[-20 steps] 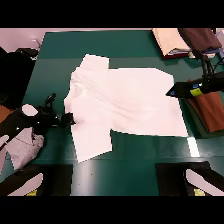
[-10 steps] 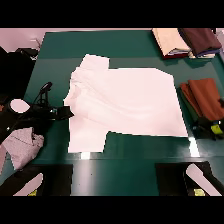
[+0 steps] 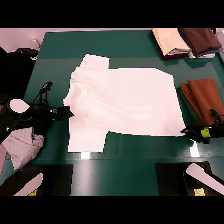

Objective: Fold the shirts.

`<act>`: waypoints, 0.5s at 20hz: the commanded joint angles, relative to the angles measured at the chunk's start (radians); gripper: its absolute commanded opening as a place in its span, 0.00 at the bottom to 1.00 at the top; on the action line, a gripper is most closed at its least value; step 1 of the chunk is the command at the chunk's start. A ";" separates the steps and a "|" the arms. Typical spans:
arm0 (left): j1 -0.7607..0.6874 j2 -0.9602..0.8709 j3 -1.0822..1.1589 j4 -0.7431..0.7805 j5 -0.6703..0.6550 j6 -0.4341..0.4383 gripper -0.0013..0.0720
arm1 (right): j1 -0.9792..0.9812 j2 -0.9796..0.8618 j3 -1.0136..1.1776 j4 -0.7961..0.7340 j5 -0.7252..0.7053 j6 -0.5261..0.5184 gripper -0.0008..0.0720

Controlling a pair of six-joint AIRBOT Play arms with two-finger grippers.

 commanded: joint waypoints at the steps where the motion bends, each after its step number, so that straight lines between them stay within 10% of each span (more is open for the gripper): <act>1: 0.000 0.002 0.010 0.000 -0.008 0.002 0.05 | 0.156 -0.027 -0.001 0.054 -0.097 -0.006 0.15; 10: 0.000 0.211 0.508 0.112 -0.085 -0.044 0.05 | 0.386 0.282 0.537 0.046 -0.064 -0.006 0.04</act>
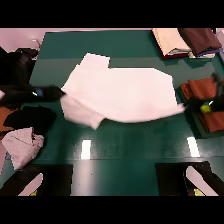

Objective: Fold the shirts.

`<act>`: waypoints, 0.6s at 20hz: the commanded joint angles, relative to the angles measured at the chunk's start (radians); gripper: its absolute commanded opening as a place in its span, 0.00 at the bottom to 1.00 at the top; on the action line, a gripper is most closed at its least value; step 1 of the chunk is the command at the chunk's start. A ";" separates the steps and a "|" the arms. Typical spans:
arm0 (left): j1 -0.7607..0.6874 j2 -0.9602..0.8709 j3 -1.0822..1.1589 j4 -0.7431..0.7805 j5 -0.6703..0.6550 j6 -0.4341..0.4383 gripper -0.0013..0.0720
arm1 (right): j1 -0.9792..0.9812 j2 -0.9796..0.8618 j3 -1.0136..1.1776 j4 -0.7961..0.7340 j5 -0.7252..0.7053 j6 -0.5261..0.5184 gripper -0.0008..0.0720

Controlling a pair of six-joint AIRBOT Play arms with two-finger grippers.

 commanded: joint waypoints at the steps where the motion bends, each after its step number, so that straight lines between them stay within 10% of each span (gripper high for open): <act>1: 0.000 0.105 0.288 0.095 -0.019 -0.032 0.05 | 0.043 0.130 0.301 -0.002 -0.023 0.001 0.04; 12: 0.000 0.131 0.924 0.175 0.069 -0.034 0.05 | -0.124 0.154 0.969 -0.002 0.093 0.029 0.04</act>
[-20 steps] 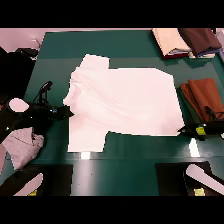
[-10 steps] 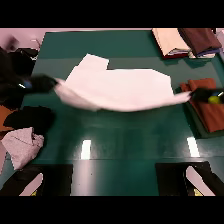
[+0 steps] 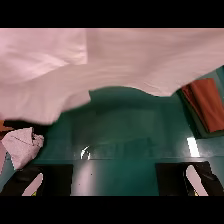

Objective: Fold the shirts.

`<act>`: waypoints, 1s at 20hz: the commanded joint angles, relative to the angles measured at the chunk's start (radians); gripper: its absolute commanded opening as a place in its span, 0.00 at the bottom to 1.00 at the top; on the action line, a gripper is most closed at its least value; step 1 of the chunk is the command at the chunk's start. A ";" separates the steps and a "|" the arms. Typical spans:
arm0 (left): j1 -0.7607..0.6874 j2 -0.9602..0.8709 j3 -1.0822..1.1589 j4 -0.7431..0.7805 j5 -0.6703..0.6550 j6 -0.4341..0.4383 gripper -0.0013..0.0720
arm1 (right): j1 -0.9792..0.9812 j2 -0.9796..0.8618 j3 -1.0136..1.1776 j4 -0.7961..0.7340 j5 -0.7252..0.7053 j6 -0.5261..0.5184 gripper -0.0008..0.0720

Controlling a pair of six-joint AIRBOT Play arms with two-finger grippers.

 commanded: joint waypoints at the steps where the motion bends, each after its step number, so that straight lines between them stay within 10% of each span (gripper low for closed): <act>1: 0.000 -0.016 0.066 0.040 0.008 -0.002 0.05 | -0.013 -0.052 0.161 -0.001 0.098 0.040 0.04; 8: 0.000 -0.299 -0.128 0.110 -0.206 -0.024 0.05 | 0.235 -0.328 0.082 -0.182 0.204 0.146 0.04; 15: 0.000 -0.694 -0.404 0.105 -0.058 -0.017 0.05 | 0.379 -0.672 -0.222 -0.343 0.071 0.154 0.04; 20: 0.058 -0.889 -0.296 0.040 0.045 -0.015 0.05 | 0.379 -0.897 -0.053 -0.334 -0.002 0.155 0.04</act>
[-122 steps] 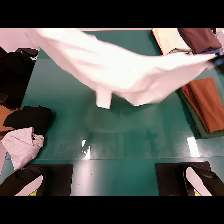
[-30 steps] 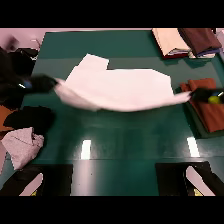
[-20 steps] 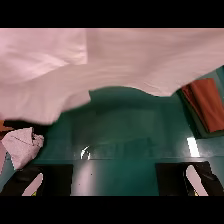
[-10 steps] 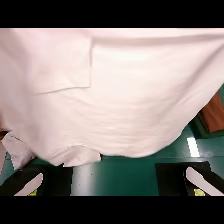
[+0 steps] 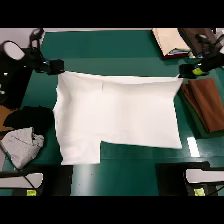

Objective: Fold the shirts.

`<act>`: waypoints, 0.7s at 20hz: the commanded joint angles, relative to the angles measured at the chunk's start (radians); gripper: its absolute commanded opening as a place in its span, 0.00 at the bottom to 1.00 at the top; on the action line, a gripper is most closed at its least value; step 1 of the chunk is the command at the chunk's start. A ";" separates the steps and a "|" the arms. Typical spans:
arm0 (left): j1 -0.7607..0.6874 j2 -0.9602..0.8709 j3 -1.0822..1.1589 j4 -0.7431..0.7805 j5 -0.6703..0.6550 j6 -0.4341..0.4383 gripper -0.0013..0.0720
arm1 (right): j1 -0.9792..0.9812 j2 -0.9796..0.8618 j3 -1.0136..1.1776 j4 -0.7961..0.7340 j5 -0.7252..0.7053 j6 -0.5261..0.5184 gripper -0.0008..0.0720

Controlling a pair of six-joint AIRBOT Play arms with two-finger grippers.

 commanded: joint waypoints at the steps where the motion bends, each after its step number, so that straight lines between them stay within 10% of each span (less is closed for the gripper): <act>1: 0.048 -0.111 0.058 -0.068 0.053 0.005 0.05 | 0.009 -0.138 0.114 -0.011 -0.024 0.002 0.04; 7: 0.089 -0.108 0.035 -0.089 -0.234 0.134 0.05 | 0.010 -0.095 0.038 -0.020 0.060 -0.026 0.04; 14: 0.089 -0.108 -0.179 -0.090 -0.174 0.094 0.07 | 0.010 0.016 -0.299 -0.010 -0.094 -0.017 0.06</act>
